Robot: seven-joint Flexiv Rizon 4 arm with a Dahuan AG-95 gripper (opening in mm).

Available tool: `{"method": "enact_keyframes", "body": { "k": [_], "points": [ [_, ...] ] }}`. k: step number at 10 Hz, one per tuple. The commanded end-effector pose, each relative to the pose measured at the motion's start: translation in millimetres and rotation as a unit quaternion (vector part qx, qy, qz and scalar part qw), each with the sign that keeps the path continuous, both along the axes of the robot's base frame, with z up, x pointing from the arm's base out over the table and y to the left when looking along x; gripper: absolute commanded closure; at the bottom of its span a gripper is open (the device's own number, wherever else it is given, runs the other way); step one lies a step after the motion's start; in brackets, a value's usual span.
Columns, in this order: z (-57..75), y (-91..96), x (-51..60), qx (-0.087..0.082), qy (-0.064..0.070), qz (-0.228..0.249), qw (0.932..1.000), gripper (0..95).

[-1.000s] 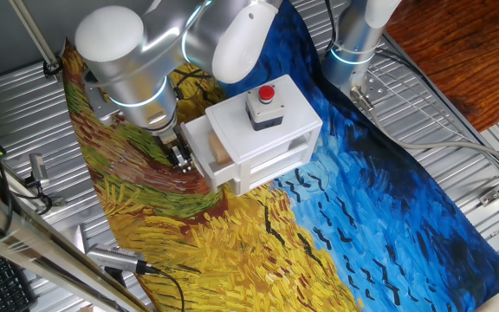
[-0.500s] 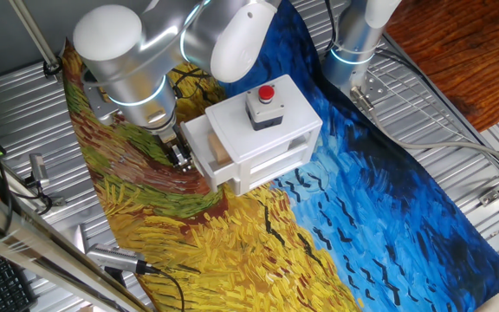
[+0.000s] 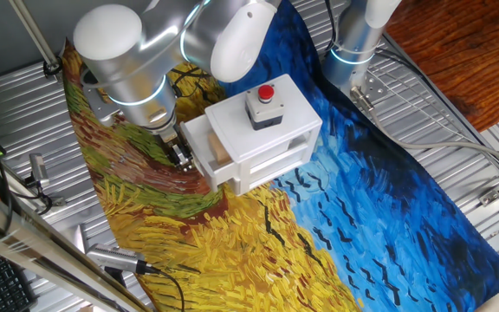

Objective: Take something out of a drawer

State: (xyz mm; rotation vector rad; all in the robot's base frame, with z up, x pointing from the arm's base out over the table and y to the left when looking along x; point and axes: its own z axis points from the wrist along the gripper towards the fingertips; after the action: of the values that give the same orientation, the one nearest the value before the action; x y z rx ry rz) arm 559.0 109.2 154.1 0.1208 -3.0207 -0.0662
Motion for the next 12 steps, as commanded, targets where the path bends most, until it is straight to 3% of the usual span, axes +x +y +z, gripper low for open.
{"method": "enact_keyframes", "body": {
  "k": [1, 12],
  "points": [
    [0.1, -0.6, 0.1, 0.001, -0.001, 0.003, 1.0000, 95.0],
    [0.1, -0.6, 0.1, -0.003, -0.015, -0.012, 0.9998, 95.0]
  ]
}}
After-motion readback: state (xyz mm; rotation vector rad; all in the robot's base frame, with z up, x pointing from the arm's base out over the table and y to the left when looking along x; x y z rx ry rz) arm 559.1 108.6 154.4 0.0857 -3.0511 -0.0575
